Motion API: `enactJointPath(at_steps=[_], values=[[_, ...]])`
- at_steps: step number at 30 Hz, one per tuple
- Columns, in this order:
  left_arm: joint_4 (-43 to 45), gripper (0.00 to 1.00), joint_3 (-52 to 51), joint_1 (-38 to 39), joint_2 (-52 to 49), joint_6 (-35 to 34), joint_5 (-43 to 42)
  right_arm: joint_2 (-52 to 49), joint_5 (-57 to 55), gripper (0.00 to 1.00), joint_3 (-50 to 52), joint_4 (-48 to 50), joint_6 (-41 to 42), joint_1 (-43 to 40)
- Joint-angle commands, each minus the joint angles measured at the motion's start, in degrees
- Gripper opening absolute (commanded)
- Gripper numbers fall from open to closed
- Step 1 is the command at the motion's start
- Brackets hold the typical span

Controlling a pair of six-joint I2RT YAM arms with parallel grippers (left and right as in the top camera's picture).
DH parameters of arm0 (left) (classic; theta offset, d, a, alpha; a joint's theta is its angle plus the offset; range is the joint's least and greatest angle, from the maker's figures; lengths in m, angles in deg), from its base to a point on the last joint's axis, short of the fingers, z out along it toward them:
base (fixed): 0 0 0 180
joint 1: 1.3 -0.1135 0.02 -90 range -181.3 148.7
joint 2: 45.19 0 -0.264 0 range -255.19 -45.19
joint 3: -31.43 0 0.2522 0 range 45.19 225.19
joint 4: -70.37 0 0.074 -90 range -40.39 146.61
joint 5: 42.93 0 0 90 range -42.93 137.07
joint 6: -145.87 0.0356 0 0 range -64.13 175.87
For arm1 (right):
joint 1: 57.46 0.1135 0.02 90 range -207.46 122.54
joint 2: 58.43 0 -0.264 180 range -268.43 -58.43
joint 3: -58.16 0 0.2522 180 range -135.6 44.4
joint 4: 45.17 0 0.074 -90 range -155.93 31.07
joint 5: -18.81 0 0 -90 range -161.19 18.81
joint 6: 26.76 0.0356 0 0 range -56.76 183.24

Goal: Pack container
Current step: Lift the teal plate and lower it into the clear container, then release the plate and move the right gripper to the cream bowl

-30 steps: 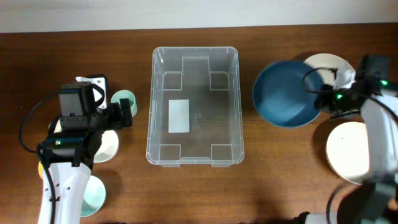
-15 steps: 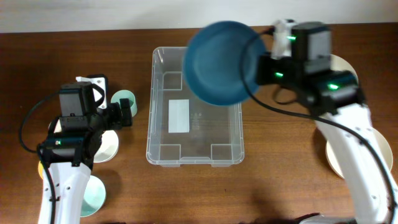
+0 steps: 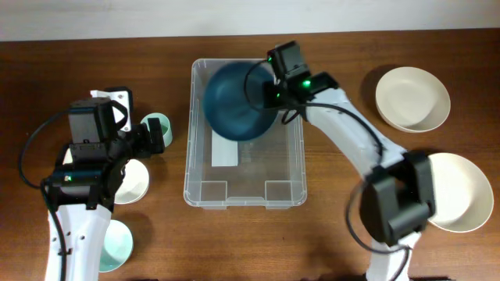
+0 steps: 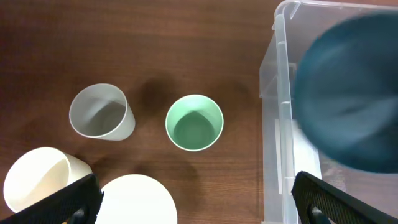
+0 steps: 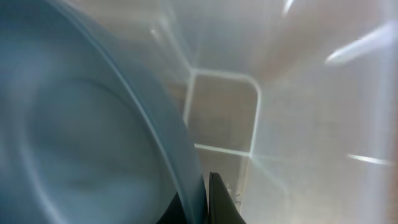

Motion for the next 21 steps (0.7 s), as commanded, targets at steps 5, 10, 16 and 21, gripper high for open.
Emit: enactJointPath(at_steps=[5, 10, 16, 21], values=[[-0.02, 0.99, 1.09, -0.28, 0.00, -0.50, 0.55, -2.23, -1.53, 0.04, -0.68, 0.22, 1.97, 0.31], [-0.04, 0.99, 1.09, -0.28, 0.00, -0.50, 0.55, -2.05, -0.02, 0.26, -0.74, -0.92, -0.24, 0.33], [-0.04, 0.99, 1.09, -0.28, 0.00, -0.48, 0.55, 1.81, -0.02, 0.37, -5.62, -8.57, -3.32, 0.31], [-0.02, 0.99, 1.07, -0.28, 0.00, -0.50, 0.57, 8.85, -0.59, 0.69, -16.94, -17.49, -14.14, 0.24]])
